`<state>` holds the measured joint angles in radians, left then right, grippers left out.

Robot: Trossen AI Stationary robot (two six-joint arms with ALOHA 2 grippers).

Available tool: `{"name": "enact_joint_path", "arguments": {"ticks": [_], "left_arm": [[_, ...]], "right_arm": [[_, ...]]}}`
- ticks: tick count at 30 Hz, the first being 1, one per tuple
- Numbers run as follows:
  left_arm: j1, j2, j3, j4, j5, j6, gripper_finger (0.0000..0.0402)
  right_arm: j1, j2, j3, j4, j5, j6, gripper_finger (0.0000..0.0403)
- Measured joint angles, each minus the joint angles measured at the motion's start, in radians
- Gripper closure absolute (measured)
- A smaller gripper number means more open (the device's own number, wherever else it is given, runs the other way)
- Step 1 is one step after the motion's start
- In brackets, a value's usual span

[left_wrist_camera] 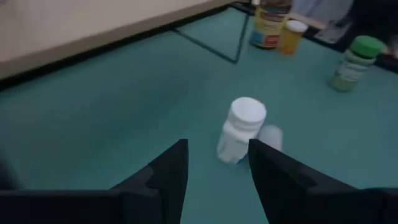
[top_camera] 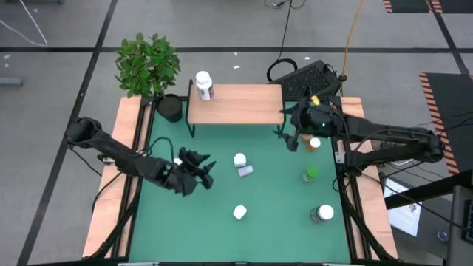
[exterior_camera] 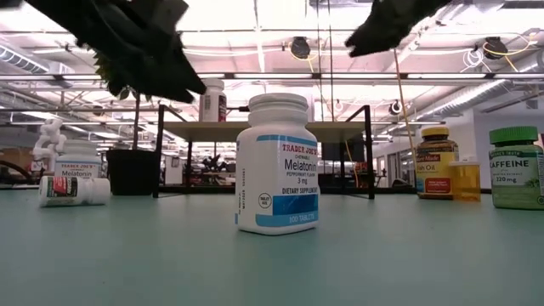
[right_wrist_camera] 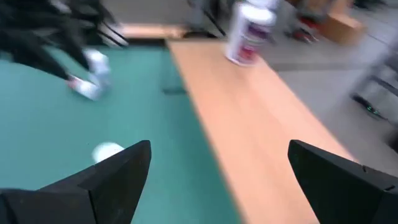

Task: Pick and place medicine bottles onto shelf by color
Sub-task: Put the yellow pill bottle on the shelf

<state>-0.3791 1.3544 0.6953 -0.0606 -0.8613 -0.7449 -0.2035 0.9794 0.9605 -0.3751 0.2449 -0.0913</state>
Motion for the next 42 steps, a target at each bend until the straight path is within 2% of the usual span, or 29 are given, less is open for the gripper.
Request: {"name": "enact_joint_path", "arguments": {"ticks": [5,10,16,18,24,30,37,42], "left_arm": [[0.076,0.000,-0.112,0.325,0.149,0.164,0.0227],[0.104,0.007,-0.131,0.412,0.204,0.221,0.0212],[0.131,0.075,-0.105,0.597,0.327,0.356,0.0194],[0.133,0.092,-0.085,0.576,0.343,0.393,0.0189],[0.133,0.111,-0.066,0.503,0.347,0.424,0.0179],[0.132,0.112,-0.067,0.446,0.347,0.418,0.0178],[0.128,0.112,-0.067,0.403,0.347,0.406,0.0178],[0.128,0.112,-0.067,0.389,0.347,0.385,0.0178]], "right_arm": [[-0.028,-0.021,0.052,-0.293,0.148,0.112,0.0028],[-0.089,-0.029,0.052,-0.508,0.171,0.224,0.0028],[-0.221,-0.018,0.052,-0.609,0.170,0.236,0.0028],[-0.280,-0.014,0.052,-0.619,0.134,0.232,0.0028],[-0.429,0.017,0.052,-0.642,-0.085,0.198,0.0028],[-0.490,0.078,0.037,-0.690,-0.090,0.196,0.0028],[-0.499,0.111,-0.035,-0.667,-0.090,0.184,0.0031],[-0.501,0.110,-0.063,-0.604,-0.090,0.181,0.0066]]}}
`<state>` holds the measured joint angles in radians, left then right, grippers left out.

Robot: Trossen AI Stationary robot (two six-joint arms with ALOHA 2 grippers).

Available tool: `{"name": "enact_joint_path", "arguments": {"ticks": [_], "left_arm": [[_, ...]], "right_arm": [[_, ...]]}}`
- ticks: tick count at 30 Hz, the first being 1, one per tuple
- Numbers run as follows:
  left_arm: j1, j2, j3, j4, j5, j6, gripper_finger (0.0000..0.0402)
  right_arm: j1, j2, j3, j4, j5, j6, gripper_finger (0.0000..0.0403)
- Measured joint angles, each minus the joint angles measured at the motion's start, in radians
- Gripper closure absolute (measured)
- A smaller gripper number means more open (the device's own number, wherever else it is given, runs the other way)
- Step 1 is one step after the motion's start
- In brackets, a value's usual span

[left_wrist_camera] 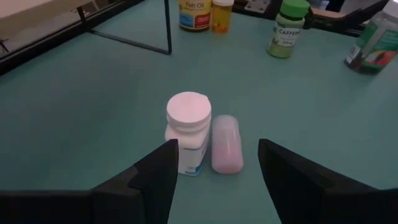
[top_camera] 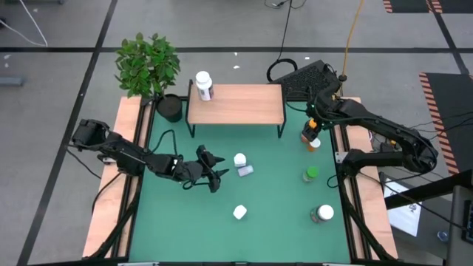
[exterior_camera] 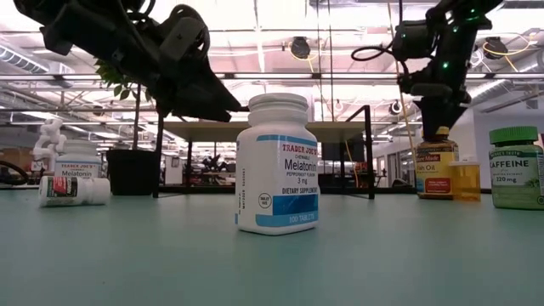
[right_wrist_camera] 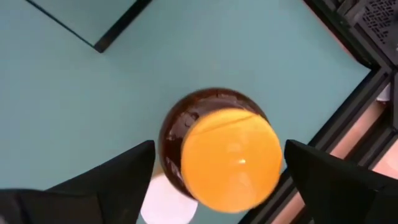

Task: Pick and place medicine bottles onto shelf by color
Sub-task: Put the yellow pill bottle on the shelf

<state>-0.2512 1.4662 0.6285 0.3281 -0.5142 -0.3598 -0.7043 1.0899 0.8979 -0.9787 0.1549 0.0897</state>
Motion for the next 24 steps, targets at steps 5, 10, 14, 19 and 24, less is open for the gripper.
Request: {"name": "enact_joint_path", "arguments": {"ticks": [5,10,14,19,24], "left_arm": [[0.000,0.000,0.000,0.002,0.000,-0.008,0.0178],[0.000,0.000,0.000,0.009,0.000,-0.021,0.0178],[0.001,0.000,0.000,0.029,0.000,-0.014,0.0178],[0.009,0.000,0.000,0.036,0.000,-0.018,0.0178],[0.011,0.000,0.000,0.041,0.000,-0.034,0.0175]], "right_arm": [[-0.003,-0.001,-0.002,0.010,0.000,-0.005,0.0124],[-0.003,-0.003,0.000,0.007,0.004,-0.014,0.0190],[-0.001,-0.007,0.006,0.000,0.003,-0.023,0.0196],[0.022,-0.032,0.028,-0.015,0.005,-0.032,0.0196],[0.070,-0.064,0.053,-0.055,0.000,-0.054,0.0196]]}}
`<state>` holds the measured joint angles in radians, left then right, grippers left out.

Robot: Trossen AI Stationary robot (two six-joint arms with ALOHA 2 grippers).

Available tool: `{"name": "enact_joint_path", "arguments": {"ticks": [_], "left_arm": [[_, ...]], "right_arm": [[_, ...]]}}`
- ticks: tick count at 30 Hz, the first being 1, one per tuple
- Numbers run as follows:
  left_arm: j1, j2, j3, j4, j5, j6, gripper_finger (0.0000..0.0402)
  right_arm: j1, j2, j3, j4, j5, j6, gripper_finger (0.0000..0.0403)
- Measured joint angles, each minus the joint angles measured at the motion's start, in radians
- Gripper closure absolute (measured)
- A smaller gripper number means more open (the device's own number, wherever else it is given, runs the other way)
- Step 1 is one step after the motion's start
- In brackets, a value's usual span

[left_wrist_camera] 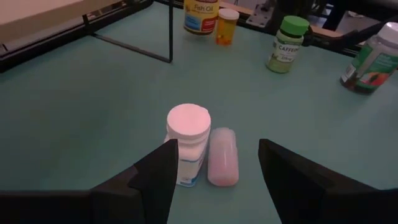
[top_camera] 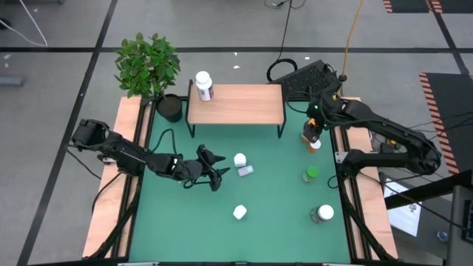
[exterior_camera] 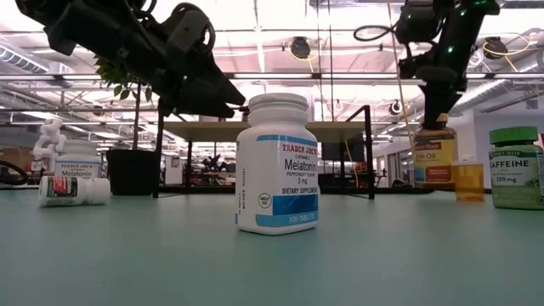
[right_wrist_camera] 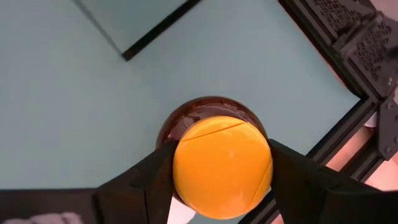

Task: Pick and place medicine bottles onto shelf by color
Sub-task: Put the yellow pill bottle on the shelf

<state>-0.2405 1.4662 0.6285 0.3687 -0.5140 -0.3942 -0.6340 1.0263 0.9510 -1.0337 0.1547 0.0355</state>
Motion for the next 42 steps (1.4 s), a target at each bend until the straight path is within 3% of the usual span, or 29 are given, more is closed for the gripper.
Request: {"name": "enact_joint_path", "arguments": {"ticks": [5,13,17,20,28,31,36,42], "left_arm": [[0.001,0.000,0.000,0.012,0.000,-0.024,0.0150],[0.024,0.000,0.000,0.070,0.071,-0.028,0.0075],[0.040,0.000,0.000,0.102,0.108,-0.022,0.0053],[0.045,0.000,0.010,0.108,0.122,-0.018,0.0051],[0.045,0.002,0.132,0.031,0.149,0.084,0.0050],[0.052,0.043,0.187,0.020,0.164,0.122,0.0050],[0.082,0.177,0.302,0.003,0.308,0.176,0.0050],[0.107,0.279,0.472,-0.149,0.363,0.254,0.0050]], "right_arm": [[0.069,-0.023,0.045,-0.082,0.000,-0.004,0.0194],[0.184,-0.041,0.178,-0.130,-0.002,0.006,0.0193],[0.252,-0.037,0.216,-0.131,-0.081,0.031,0.0192],[0.318,-0.025,0.220,-0.131,-0.131,0.058,0.0191],[0.520,0.061,0.220,-0.009,-0.135,0.099,0.0191],[0.577,0.107,0.220,0.088,-0.137,0.067,0.0191],[0.623,0.191,0.221,0.267,-0.213,-0.012,0.0191],[0.642,0.277,0.274,0.322,-0.234,-0.093,0.0190]]}}
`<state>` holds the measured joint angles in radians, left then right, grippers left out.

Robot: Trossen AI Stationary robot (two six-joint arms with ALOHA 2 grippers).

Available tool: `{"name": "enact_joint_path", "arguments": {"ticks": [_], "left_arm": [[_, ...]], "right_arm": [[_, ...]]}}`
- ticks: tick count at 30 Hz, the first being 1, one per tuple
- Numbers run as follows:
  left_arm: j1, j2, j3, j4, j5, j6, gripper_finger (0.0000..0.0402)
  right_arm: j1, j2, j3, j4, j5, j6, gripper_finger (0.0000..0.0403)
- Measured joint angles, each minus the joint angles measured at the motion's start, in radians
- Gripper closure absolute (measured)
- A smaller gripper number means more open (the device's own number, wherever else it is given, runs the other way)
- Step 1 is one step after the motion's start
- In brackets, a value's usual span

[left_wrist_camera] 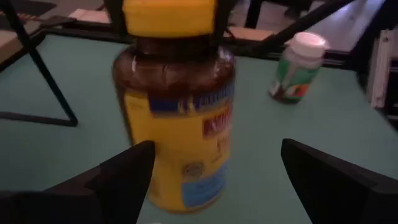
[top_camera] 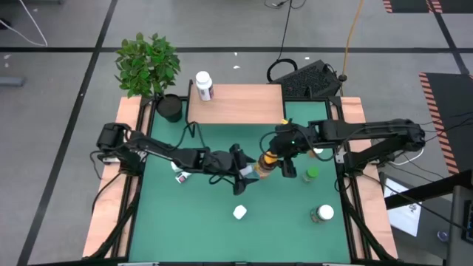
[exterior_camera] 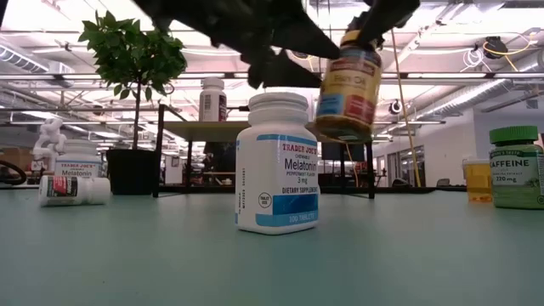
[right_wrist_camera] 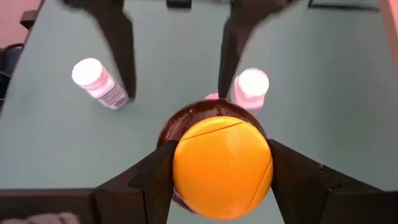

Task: Pick and place medicine bottles onto shelf by color
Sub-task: Put the yellow pill bottle on the shelf

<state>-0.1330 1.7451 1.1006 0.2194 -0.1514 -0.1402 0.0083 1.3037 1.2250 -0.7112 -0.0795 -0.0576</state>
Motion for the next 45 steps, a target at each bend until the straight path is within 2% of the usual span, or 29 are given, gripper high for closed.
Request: {"name": "enact_joint_path", "arguments": {"ticks": [3,11,22,34,42,45], "left_arm": [[0.010,0.008,0.047,-0.073,0.007,0.025,0.0050],[0.038,0.015,0.075,-0.087,0.018,0.037,0.0050],[0.029,-0.014,0.072,-0.075,-0.009,0.079,0.0050],[0.013,-0.043,0.071,-0.023,-0.043,0.192,0.0050],[0.006,-0.043,0.070,-0.056,-0.047,0.189,0.0050],[-0.008,-0.055,0.072,-0.117,-0.048,0.170,0.0050]], "right_arm": [[0.011,0.027,0.019,0.035,-0.001,-0.057,0.0190],[0.039,0.035,0.021,0.141,-0.049,-0.140,0.0190],[0.040,0.029,0.022,0.170,-0.050,-0.172,0.0190],[0.040,0.058,0.021,0.298,-0.083,-0.186,0.0190],[0.040,0.074,0.020,0.312,-0.082,-0.195,0.0190],[0.040,0.073,0.019,0.319,-0.081,-0.198,0.0190]]}}
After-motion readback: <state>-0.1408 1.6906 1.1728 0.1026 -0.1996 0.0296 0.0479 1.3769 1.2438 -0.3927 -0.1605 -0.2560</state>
